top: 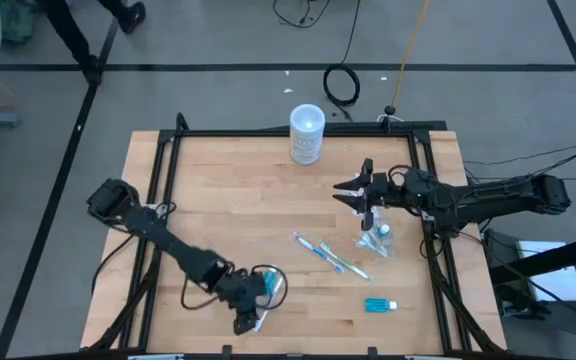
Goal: Pick & Place toothbrushing station
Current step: Put the purple toothbrush into the transparent organizer, then put the right mouthwash into the transparent organizer
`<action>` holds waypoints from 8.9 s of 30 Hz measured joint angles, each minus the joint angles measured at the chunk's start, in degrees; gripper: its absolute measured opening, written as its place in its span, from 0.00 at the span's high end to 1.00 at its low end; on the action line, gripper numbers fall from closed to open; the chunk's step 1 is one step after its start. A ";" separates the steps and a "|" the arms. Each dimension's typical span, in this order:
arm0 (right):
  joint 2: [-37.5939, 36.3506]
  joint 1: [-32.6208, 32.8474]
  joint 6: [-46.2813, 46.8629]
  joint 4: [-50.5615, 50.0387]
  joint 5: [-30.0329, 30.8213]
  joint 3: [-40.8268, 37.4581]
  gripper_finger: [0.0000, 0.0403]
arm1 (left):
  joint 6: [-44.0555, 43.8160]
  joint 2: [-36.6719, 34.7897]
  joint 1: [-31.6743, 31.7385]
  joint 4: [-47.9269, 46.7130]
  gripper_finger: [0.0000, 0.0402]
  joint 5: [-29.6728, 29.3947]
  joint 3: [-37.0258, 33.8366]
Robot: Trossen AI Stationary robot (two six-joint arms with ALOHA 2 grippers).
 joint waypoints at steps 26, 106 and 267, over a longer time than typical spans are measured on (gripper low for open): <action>6.39 12.57 -6.48 4.77 0.13 -0.04 0.72 | 0.28 11.07 -3.51 5.32 0.65 -9.68 0.25; 17.14 -1.04 8.33 5.37 0.08 7.58 0.54 | 163.43 -12.91 17.32 20.26 0.99 -44.97 0.11; -29.85 45.31 11.30 -20.11 30.75 -18.01 0.72 | 72.40 -23.79 43.42 3.73 0.62 -9.33 0.11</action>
